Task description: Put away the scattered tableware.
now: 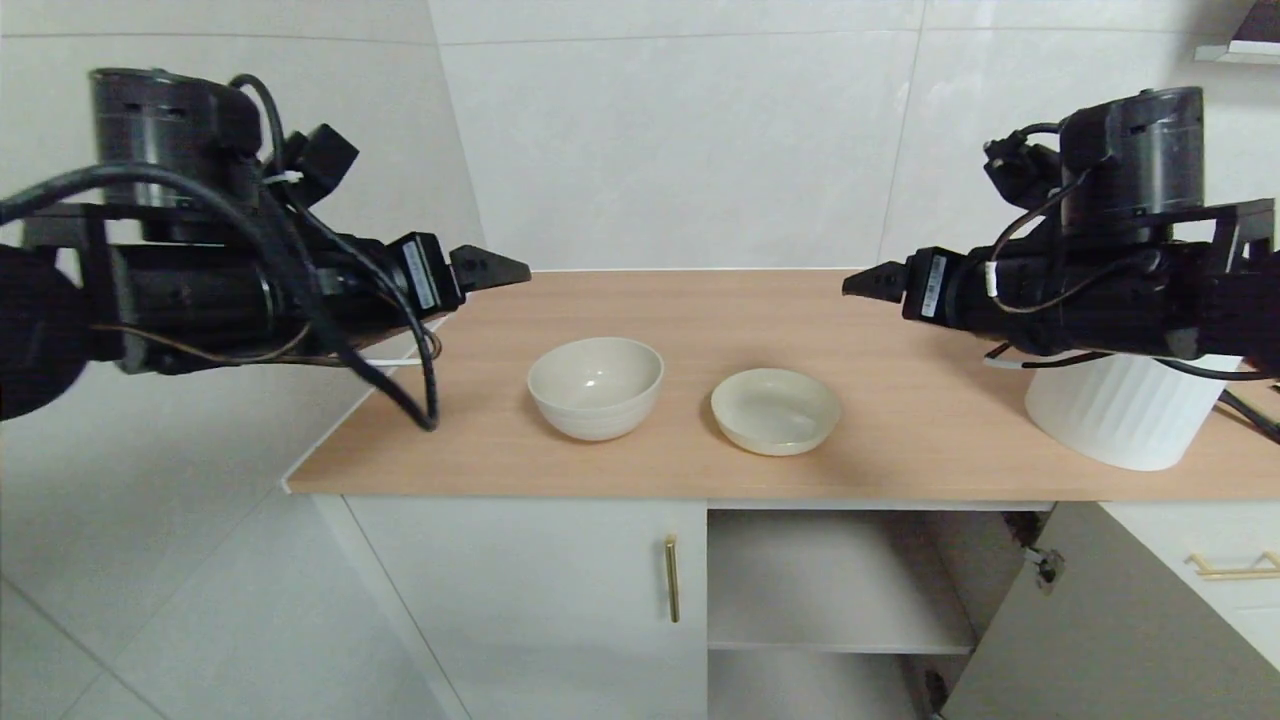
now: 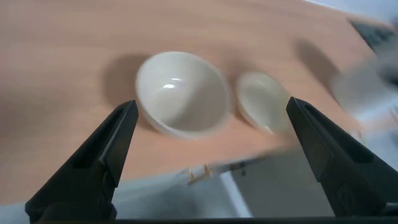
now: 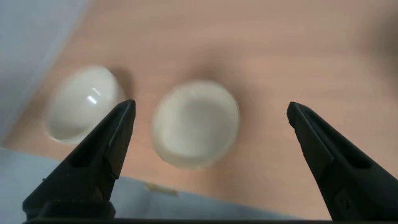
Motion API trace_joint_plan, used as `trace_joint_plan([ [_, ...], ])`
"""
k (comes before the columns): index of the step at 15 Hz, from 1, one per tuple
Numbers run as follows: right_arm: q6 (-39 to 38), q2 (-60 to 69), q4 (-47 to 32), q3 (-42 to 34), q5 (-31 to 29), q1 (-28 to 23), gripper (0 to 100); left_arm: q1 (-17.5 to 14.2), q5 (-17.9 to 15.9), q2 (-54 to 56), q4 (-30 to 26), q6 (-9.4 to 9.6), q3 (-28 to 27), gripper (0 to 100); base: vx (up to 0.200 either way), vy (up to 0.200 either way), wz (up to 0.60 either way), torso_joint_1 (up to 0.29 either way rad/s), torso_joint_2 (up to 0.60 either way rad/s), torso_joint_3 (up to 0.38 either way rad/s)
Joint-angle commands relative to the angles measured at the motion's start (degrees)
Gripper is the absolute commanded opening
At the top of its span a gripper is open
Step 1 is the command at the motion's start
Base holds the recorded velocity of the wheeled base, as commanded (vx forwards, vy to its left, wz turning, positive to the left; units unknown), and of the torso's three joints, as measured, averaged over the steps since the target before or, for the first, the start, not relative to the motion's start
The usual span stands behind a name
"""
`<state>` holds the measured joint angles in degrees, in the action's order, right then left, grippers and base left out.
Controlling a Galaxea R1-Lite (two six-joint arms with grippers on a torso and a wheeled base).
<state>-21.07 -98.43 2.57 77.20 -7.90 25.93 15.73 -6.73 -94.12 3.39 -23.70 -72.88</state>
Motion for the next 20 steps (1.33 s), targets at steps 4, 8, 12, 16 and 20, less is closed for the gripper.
trace_joint_plan([
  [4,-0.03,-6.78,-4.07,2.51,-0.10,0.17,100,-0.26,6.20,-14.07,0.30,-2.93,-4.64,100,0.000,0.000,0.00,0.000,0.00,0.000],
  [8,-0.12,-8.36,-3.80,2.43,-0.19,0.35,100,-0.26,8.57,-19.34,0.30,-2.84,-6.67,100,0.000,0.000,0.00,0.000,0.00,0.000],
  [12,-0.12,-8.10,-3.80,2.25,-0.71,0.70,100,-0.17,11.04,-21.89,0.30,-1.09,-7.11,100,0.000,0.000,0.00,0.000,0.00,0.000],
  [16,-0.12,-8.27,-3.80,2.25,-2.65,0.79,100,0.45,11.12,-22.68,0.30,-1.09,-7.11,100,0.000,0.000,0.00,0.000,0.00,0.000],
  [20,-0.12,-8.18,-3.80,2.25,-2.65,0.79,100,1.68,11.12,-23.21,0.48,-1.09,-7.02,0,0.000,0.000,0.00,0.000,0.00,0.000],
])
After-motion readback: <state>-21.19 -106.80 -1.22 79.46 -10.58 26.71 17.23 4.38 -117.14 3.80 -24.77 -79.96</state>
